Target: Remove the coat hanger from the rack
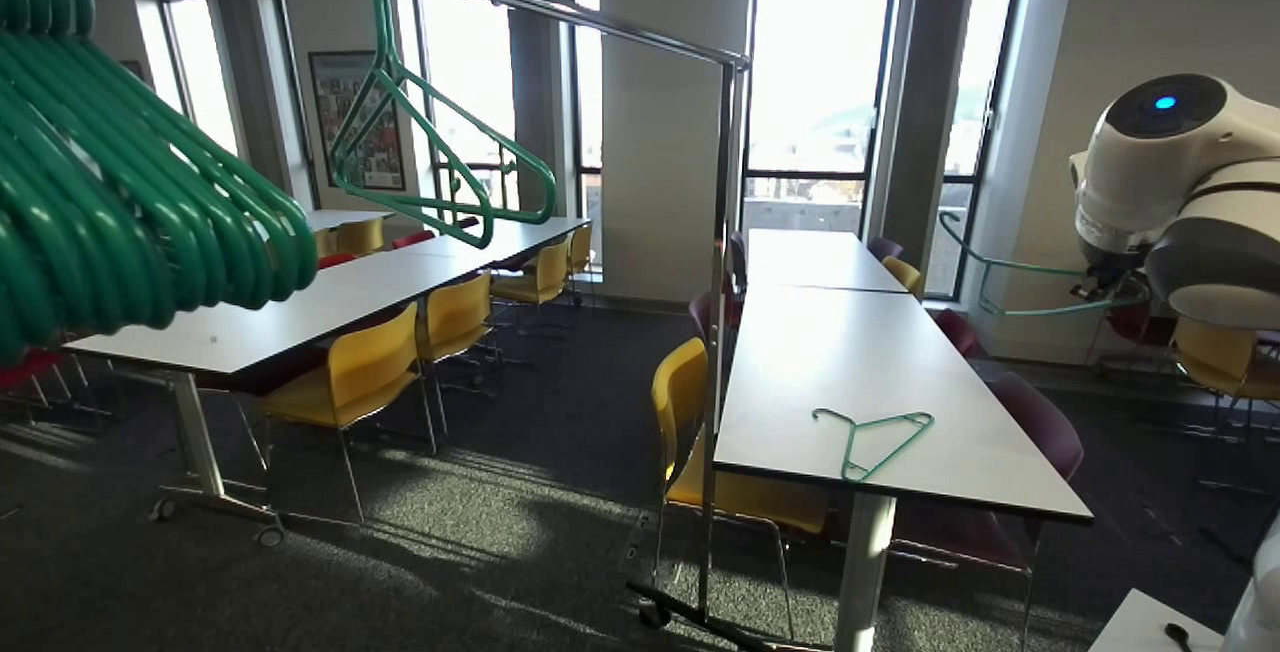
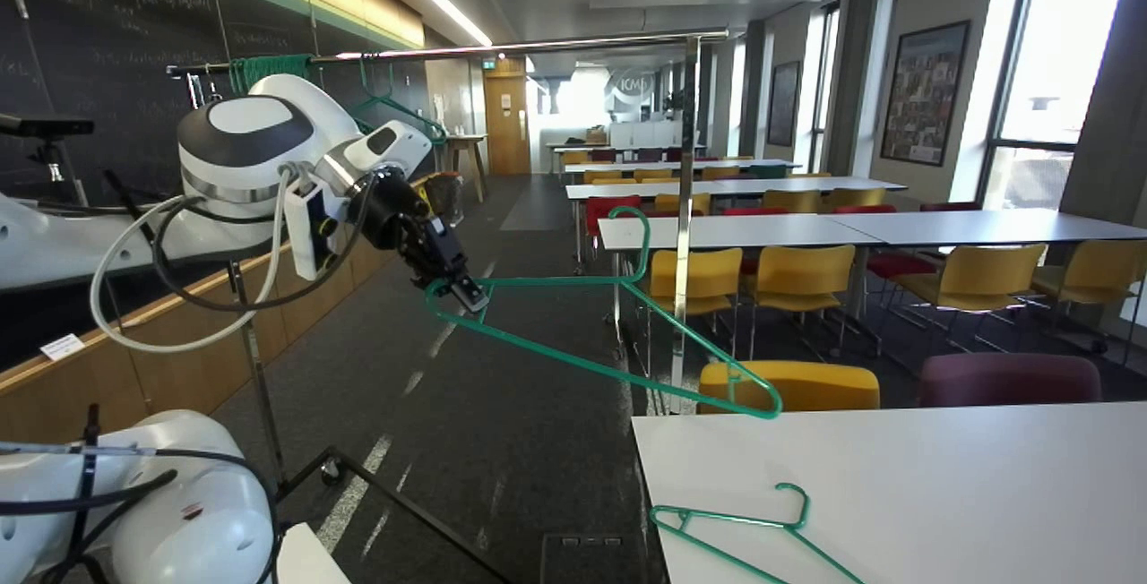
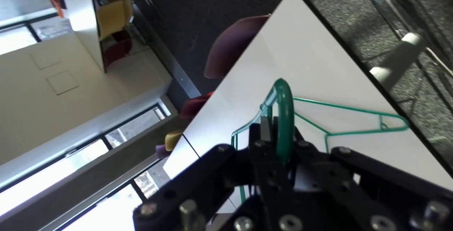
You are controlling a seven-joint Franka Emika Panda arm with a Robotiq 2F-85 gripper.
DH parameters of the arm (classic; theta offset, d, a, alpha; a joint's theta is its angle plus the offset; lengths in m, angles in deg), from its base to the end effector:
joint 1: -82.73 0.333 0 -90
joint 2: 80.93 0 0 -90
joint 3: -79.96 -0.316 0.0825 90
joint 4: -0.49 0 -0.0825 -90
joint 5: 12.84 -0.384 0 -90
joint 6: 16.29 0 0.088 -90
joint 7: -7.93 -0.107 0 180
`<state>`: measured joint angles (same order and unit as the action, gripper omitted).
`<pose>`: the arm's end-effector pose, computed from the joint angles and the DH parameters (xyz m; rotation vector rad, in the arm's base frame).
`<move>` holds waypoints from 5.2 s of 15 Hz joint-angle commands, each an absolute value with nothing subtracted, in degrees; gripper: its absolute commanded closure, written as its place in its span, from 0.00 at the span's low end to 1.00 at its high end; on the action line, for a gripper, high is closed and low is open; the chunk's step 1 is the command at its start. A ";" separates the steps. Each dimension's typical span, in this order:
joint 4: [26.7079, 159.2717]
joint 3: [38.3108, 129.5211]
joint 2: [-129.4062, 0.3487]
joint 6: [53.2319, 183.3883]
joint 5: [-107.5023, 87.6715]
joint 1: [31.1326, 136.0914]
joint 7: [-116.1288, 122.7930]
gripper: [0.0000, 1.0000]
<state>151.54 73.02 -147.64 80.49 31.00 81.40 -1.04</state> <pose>0.2243 -0.0314 0.5999 2.2600 -0.1247 0.3442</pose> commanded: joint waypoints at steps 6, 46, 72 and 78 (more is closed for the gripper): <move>144.50 82.17 -132.44 81.51 59.34 81.94 7.91 0.98; 125.50 84.01 -83.15 95.26 65.14 81.82 -6.15 0.98; 124.03 81.01 -69.43 93.56 69.75 82.24 -20.74 0.93; 119.60 80.60 -62.18 88.63 68.35 83.17 -22.14 0.98</move>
